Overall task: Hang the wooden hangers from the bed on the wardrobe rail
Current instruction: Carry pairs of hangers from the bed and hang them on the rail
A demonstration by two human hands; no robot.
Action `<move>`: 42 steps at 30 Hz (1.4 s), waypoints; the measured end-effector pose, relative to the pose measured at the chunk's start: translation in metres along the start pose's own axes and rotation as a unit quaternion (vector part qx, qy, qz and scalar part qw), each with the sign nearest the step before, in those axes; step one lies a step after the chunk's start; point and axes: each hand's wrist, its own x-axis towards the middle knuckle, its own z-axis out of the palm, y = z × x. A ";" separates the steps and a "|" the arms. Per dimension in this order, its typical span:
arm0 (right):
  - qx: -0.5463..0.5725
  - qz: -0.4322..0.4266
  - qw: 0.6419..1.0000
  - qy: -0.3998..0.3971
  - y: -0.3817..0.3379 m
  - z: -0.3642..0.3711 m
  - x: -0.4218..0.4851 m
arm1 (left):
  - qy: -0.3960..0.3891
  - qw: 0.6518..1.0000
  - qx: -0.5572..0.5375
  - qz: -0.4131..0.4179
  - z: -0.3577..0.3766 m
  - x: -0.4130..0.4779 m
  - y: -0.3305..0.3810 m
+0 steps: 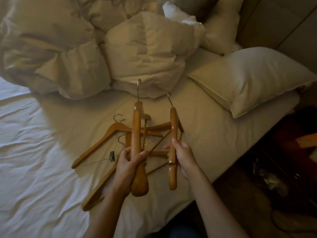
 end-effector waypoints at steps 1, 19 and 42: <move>0.014 0.007 1.000 0.004 0.003 -0.003 -0.004 | -0.005 1.000 -0.007 0.004 0.000 -0.003 -0.003; 0.044 -0.044 0.998 0.003 0.009 -0.106 -0.041 | -0.051 0.998 0.000 0.041 0.086 -0.063 -0.001; 0.206 -0.005 0.955 0.212 0.081 -0.385 -0.090 | -0.217 0.937 0.273 -0.009 0.369 -0.116 -0.112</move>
